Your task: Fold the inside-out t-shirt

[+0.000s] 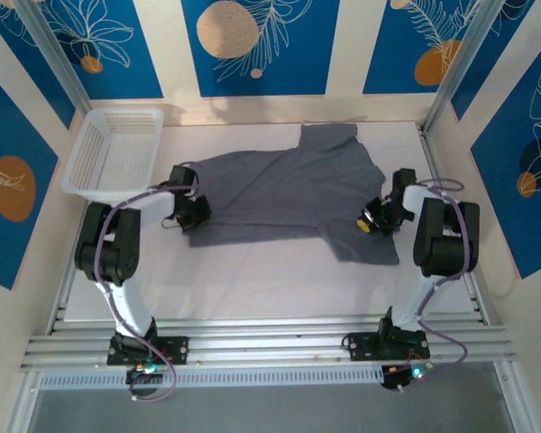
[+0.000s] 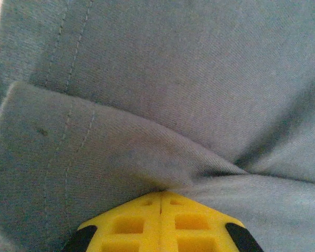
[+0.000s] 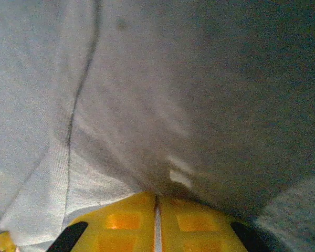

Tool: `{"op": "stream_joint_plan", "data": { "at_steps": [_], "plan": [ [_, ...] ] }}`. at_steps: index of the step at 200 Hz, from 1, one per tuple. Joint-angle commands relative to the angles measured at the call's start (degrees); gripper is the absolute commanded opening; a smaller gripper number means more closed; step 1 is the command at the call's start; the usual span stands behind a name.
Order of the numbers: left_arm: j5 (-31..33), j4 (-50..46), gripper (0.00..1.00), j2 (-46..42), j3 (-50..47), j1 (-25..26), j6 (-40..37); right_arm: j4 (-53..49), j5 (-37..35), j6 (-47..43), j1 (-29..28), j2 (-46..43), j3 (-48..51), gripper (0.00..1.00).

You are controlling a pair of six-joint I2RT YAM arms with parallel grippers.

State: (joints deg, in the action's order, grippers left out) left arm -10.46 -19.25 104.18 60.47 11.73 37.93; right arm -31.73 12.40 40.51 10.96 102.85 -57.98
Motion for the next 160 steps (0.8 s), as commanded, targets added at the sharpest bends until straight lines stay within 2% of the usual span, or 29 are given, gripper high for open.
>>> {"op": "stream_joint_plan", "data": {
  "at_steps": [1, 20, 37, 66, 85, 101, 111, 114, 118, 160],
  "plan": [
    [0.3, -4.6, 0.0, -1.4, -8.1, -0.9, 0.5, -2.0, 1.3, 0.5, 1.9, -4.7, 8.4, 0.12],
    [-0.8, -4.2, 0.0, -6.3, -11.9, -0.8, 0.7, -3.5, 2.4, -0.1, 1.3, -10.5, 11.4, 0.13],
    [-2.6, -4.1, 0.0, -10.7, -12.6, -0.6, 0.7, -5.3, 2.2, -1.7, 0.8, -15.8, 10.4, 0.21],
    [-4.2, -4.9, 0.35, -18.5, -10.0, -0.3, -1.1, -13.0, -8.6, 1.0, 1.9, -22.6, 7.1, 0.41],
    [-3.2, -6.7, 0.49, -23.4, -9.1, -0.1, -1.8, -12.3, -7.5, 5.4, 6.8, -27.8, 13.2, 0.45],
    [-2.3, -7.5, 0.57, -27.0, -9.8, -0.1, -1.7, -12.9, -8.2, 6.7, 12.1, -32.0, 17.9, 0.48],
    [-2.1, -7.7, 0.58, -28.3, -10.5, -0.1, -1.5, -13.7, -9.3, 6.8, 14.4, -34.4, 20.0, 0.55],
    [-2.2, -7.7, 0.58, -28.5, -10.7, 0.0, -1.5, -13.8, -9.7, 6.7, 14.8, -35.0, 20.4, 0.64],
    [-2.3, -7.7, 0.59, -28.7, -10.9, -0.1, -1.4, -13.8, -10.3, 6.6, 15.0, -35.8, 21.1, 0.67],
    [-2.9, -8.1, 0.59, -26.8, -11.6, -0.1, -1.9, -9.1, -9.9, 10.4, 13.9, -36.3, 30.0, 0.68]
  ]
}}
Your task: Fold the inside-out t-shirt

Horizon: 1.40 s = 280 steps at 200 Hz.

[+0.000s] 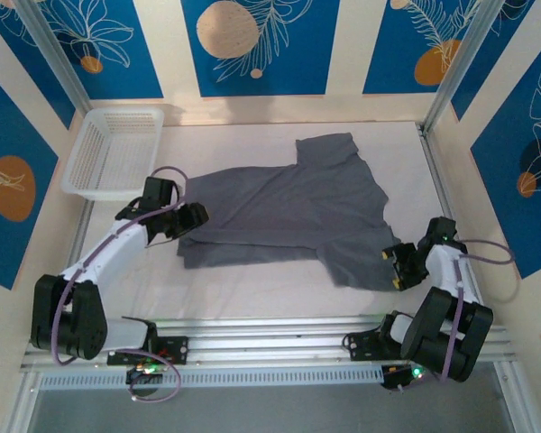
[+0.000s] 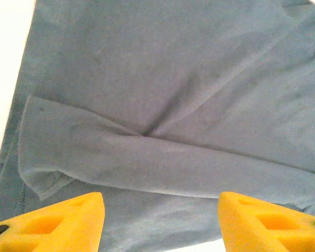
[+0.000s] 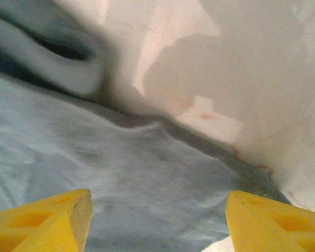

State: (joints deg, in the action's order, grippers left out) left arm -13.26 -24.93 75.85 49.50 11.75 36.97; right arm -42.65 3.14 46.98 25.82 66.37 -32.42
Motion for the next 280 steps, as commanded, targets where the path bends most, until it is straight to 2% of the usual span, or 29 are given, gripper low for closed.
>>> {"op": "stream_joint_plan", "data": {
  "at_steps": [1, 24, 32, 44, 62, 79, 97, 113, 131, 147, 182, 200, 209, 217, 231, 256, 263, 268, 272, 278, 280],
  "plan": [
    [-0.1, -2.4, 0.59, 1.6, -0.6, -0.1, -0.9, 2.1, -0.7, 4.1, -1.1, 0.3, 4.7, 0.68],
    [-0.2, -2.9, 0.59, 1.7, 0.0, -0.1, -1.4, 7.9, 0.3, 7.0, -3.5, 0.8, 8.8, 0.64],
    [0.0, -3.1, 0.59, 1.5, 0.2, -0.1, -1.6, 10.0, 0.8, 7.5, -4.1, 0.7, 9.6, 0.59],
    [0.3, -3.6, 0.59, 1.4, 0.4, -0.1, -1.7, 11.4, -0.1, 7.9, -5.3, 0.4, 10.3, 0.47],
    [0.6, -4.1, 0.59, 1.0, 0.3, -0.1, -1.6, 10.8, 0.4, 7.6, -5.6, -0.8, 10.1, 0.16],
    [1.2, -4.1, 0.59, 0.5, -0.4, -0.1, -1.4, 7.5, 0.7, 7.7, -5.8, -4.3, 8.9, 0.0],
    [1.5, -4.0, 0.59, 0.3, -0.8, -0.1, -0.9, 4.5, 2.2, 8.9, -8.0, -9.3, 6.2, 0.0],
    [1.1, -3.7, 0.59, 0.3, -0.7, 0.0, -0.6, 3.5, 1.9, 11.0, -15.1, -10.2, 1.0, 0.0],
    [1.0, -3.9, 0.59, 0.4, -0.2, 0.2, -0.9, 4.5, 1.0, 14.9, -23.5, -4.1, -6.7, 0.0],
    [1.1, -4.3, 0.59, 0.4, 0.4, 0.4, -1.7, 7.8, 1.6, 16.9, -27.0, 5.4, -14.4, 0.0],
    [1.6, -6.0, 0.6, 0.9, 1.6, 0.7, -3.2, 9.2, 0.8, 14.5, -24.2, 29.1, -38.3, 0.0],
    [1.1, -6.3, 0.61, 1.9, 1.8, 0.8, -3.5, 4.0, -0.7, 10.3, -21.6, 40.5, -52.1, 0.18],
    [0.7, -6.4, 0.61, 2.7, 1.9, 0.9, -3.6, 0.8, 0.1, 8.0, -20.5, 45.0, -57.6, 0.31],
    [0.5, -6.7, 0.61, 3.5, 2.2, 1.1, -3.6, -1.6, 1.4, 5.6, -19.9, 47.5, -61.2, 0.36],
    [0.3, -6.8, 0.61, 4.3, 2.4, 1.5, -3.6, -3.3, 2.0, 1.7, -20.2, 47.0, -61.4, 0.39],
    [0.1, -4.6, 0.6, 6.0, 3.6, 2.6, -3.1, 1.6, 4.6, -2.6, -23.4, 40.2, -49.9, 0.39],
    [0.0, -4.4, 0.54, 7.6, 5.1, 2.9, -3.0, 3.1, 4.2, -3.0, -24.8, 38.5, -46.6, 0.36],
    [0.1, -4.5, 0.45, 9.0, 6.5, 3.2, -3.0, 4.5, 3.9, -3.0, -26.0, 37.6, -43.9, 0.33],
    [0.1, -4.7, 0.33, 10.3, 7.8, 3.5, -3.0, 5.8, 3.8, -2.9, -26.8, 37.0, -42.0, 0.3],
    [0.2, -4.8, 0.0, 12.3, 9.9, 3.8, -3.0, 7.6, 3.7, -2.5, -27.9, 36.5, -39.5, 0.22],
    [0.4, -4.9, 0.0, 13.1, 10.5, 4.0, -2.9, 8.1, 3.6, -2.3, -28.2, 36.5, -38.7, 0.19]
  ]
}}
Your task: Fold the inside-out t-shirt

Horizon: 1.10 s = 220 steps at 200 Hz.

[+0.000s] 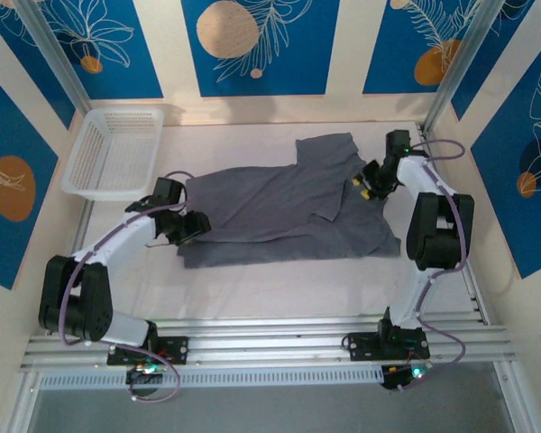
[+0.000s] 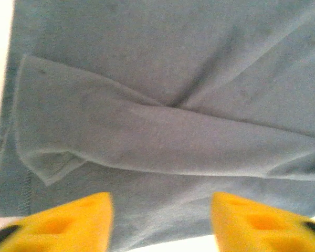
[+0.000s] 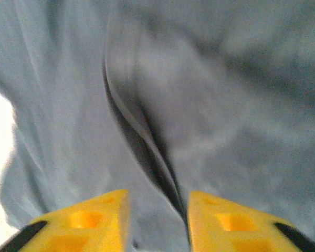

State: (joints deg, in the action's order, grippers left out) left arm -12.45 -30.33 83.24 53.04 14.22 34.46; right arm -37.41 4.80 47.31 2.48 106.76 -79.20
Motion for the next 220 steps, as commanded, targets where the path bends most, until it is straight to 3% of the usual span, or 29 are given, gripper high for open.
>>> {"op": "stream_joint_plan", "data": {
  "at_steps": [1, 18, 41, 70, 121, 148, 163, 181, 202, 220],
  "plan": [
    [-0.3, 0.4, 0.0, 6.1, 7.3, 1.5, -0.4, 3.0, 1.9, -2.5, -5.0, -4.0, 8.5, 0.17],
    [1.6, -0.2, 0.0, 12.5, 12.6, 1.6, 0.0, 8.0, 1.6, -0.2, -6.8, -3.6, 13.9, 0.0],
    [6.2, -1.2, 0.0, 19.9, 17.2, 1.5, 0.2, 10.5, 0.0, 1.9, -7.7, -2.4, 17.3, 0.0],
    [4.2, 0.9, 0.0, 23.8, 14.7, 1.5, 2.1, 8.4, -1.5, 2.2, -8.2, -4.0, 19.7, 0.0],
    [3.2, 6.0, 0.0, 12.0, -6.3, 1.9, 5.9, 4.4, -0.5, 3.1, -7.6, -15.2, 31.2, 0.0],
    [2.5, 5.0, 0.0, 5.0, -12.1, 2.7, 5.9, 4.4, 1.0, 5.9, -9.5, -24.3, 38.9, 0.0],
    [2.5, 4.1, 0.0, 1.3, -11.8, 3.9, 5.9, 3.1, 0.8, 5.9, -9.8, -28.4, 36.8, 0.01],
    [5.2, 0.7, 0.0, -1.5, -7.5, 4.1, 5.3, -0.5, -3.0, 1.3, -9.0, -28.7, 26.4, 0.07],
    [7.9, -0.8, 0.34, -1.4, -0.5, 4.1, 2.6, 0.3, -6.4, -10.0, -7.2, -22.1, 12.8, 0.24],
    [6.2, 0.2, 0.47, 0.3, 4.0, 4.1, 0.9, 0.5, -7.4, -22.2, -5.8, -11.5, -0.5, 0.33]
  ]
}}
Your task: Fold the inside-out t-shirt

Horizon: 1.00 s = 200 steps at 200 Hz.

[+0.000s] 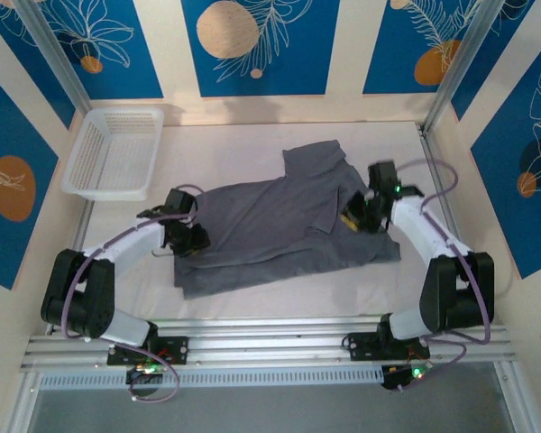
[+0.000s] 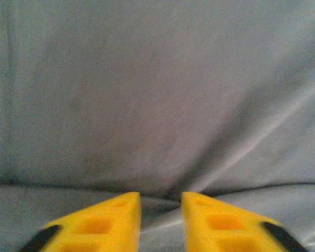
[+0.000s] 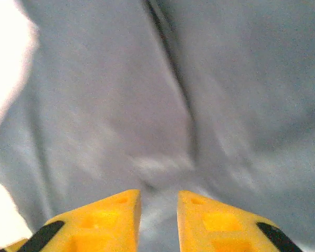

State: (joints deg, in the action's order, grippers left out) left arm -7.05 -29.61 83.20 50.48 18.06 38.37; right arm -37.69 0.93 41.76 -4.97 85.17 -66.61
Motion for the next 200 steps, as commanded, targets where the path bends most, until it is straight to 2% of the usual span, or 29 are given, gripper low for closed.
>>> {"op": "stream_joint_plan", "data": {
  "at_steps": [1, 14, 31, 39, 63, 85, 117, 151, 183, 200],
  "plan": [
    [0.6, -0.5, 0.47, 0.5, 6.8, 0.2, -3.0, 0.5, -3.6, -17.2, 1.7, 10.7, -13.8, 0.33],
    [-1.2, 0.2, 0.52, 1.1, 8.6, 0.2, -3.9, -3.4, -6.7, -23.1, 2.0, 20.3, -25.0, 0.37],
    [-1.9, -0.3, 0.56, 0.6, 9.3, 0.2, -4.7, -10.0, -15.1, -28.2, 1.8, 32.0, -38.7, 0.4],
    [-1.7, -0.9, 0.58, -0.2, 9.1, 0.2, -5.1, -12.3, -17.7, -29.3, 2.0, 36.5, -43.9, 0.51],
    [-0.5, -2.8, 0.61, -2.4, 7.6, 0.2, -6.1, -16.6, -16.9, -34.5, 2.4, 46.8, -54.8, 0.56],
    [0.2, -3.5, 0.62, -3.4, 6.0, 0.2, -6.4, -20.4, -15.3, -38.4, 2.2, 53.6, -62.4, 0.57],
    [0.1, -3.2, 0.62, -3.8, 5.1, 0.2, -5.9, -23.2, -15.2, -43.0, 1.1, 60.5, -70.4, 0.58],
    [-0.4, -2.7, 0.63, -4.0, 4.6, 0.2, -5.6, -23.5, -14.3, -43.8, 1.3, 64.7, -75.9, 0.6],
    [0.2, -3.2, 0.63, -4.4, 4.1, 0.2, -5.9, -23.3, -11.9, -44.7, 1.8, 66.3, -76.5, 0.6],
    [0.0, -3.3, 0.63, -3.9, 4.2, 0.2, -5.9, -23.1, -9.7, -45.0, 2.0, 67.4, -76.6, 0.64]
  ]
}}
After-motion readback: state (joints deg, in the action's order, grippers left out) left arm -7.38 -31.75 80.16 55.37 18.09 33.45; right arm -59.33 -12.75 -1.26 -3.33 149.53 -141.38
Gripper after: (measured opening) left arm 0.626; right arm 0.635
